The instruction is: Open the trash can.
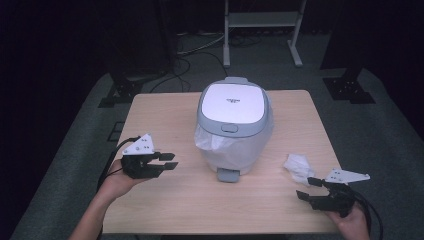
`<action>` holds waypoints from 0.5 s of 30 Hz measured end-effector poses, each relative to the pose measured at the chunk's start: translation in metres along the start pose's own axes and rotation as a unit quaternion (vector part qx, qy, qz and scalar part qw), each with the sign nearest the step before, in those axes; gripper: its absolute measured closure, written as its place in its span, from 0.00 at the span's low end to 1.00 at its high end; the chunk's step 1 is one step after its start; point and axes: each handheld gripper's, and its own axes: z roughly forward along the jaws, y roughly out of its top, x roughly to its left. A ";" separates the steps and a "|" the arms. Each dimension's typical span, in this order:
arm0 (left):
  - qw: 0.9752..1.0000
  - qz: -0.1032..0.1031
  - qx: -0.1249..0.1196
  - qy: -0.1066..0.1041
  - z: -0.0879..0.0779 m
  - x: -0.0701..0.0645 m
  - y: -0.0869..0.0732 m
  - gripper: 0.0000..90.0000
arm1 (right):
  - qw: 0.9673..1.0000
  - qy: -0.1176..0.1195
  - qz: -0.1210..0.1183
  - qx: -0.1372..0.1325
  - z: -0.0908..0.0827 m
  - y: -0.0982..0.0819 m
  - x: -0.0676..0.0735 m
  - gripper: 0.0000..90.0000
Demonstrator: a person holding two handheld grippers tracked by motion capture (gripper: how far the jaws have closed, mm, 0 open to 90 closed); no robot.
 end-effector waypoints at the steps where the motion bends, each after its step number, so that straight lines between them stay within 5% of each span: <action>1: 1.000 0.000 0.000 0.000 0.000 0.000 0.000 0.75 | 1.000 0.000 0.000 0.000 0.000 0.000 0.000 0.31; 15: 1.000 0.023 -0.001 -0.009 -0.021 -0.002 0.040 0.84 | 1.000 0.002 -0.002 0.001 0.000 0.000 0.001 0.31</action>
